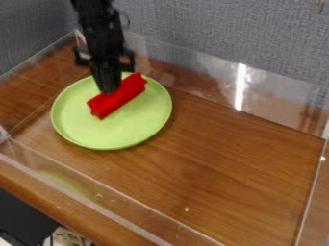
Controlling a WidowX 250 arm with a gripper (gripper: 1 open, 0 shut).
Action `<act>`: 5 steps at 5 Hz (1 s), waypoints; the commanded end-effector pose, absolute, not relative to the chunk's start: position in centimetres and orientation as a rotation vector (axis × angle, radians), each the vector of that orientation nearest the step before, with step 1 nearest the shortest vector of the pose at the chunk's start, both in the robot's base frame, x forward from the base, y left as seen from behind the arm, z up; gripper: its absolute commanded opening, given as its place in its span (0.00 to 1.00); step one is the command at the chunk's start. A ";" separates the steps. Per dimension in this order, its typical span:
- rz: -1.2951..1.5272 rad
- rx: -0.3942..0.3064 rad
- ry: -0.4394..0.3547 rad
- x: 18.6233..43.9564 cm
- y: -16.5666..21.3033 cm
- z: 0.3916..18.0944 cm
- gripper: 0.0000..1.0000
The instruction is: Move the red object from the green plate to the table
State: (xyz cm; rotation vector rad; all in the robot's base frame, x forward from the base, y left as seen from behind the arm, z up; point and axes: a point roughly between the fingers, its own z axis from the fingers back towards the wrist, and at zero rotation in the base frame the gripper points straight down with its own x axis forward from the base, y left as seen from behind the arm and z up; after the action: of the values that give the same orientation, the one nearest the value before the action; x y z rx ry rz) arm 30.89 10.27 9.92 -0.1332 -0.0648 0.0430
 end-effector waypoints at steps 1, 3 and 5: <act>0.031 -0.105 -0.175 30.9 8.4 15.1 0.00; -0.009 -0.104 -0.149 29.5 7.7 14.5 1.00; 0.003 -0.072 -0.084 29.3 9.5 11.4 1.00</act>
State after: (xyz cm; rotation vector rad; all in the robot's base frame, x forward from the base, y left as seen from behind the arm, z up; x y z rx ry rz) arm 28.96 8.92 10.10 -0.0916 -0.0411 -0.0067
